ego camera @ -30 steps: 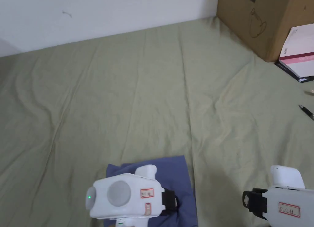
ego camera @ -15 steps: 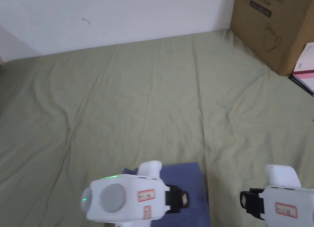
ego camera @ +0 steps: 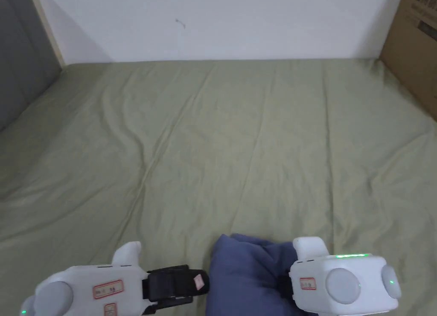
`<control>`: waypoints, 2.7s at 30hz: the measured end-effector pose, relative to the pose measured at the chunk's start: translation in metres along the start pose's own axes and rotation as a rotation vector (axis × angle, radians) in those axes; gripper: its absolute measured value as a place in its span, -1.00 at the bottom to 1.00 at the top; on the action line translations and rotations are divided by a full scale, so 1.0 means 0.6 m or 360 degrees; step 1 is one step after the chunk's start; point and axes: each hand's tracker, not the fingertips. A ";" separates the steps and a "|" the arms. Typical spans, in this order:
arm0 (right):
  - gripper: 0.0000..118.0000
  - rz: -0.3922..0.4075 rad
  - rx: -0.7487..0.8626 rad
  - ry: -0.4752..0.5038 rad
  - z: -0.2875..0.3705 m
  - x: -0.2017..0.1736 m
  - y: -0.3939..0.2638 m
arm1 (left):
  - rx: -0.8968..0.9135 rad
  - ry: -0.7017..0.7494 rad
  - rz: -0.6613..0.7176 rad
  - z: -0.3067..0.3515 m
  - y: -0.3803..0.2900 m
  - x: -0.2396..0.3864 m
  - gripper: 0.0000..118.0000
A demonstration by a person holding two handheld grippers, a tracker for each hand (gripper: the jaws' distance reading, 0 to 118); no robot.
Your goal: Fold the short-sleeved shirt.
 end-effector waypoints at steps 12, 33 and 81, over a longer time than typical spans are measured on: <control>-1.00 -0.0073 0.0005 -0.0046 0.027 -0.009 0.008 | -0.0199 -0.0443 0.0182 -0.179 0.031 -0.024 -0.38; -1.00 -0.0127 0.0213 -0.0050 0.088 -0.031 0.040 | -0.0133 0.1633 -0.0519 0.195 0.232 -0.171 -0.56; -1.00 0.0337 0.1410 -0.0634 0.428 -0.108 0.031 | 0.1404 0.1172 -0.1020 0.129 -0.064 0.465 -0.99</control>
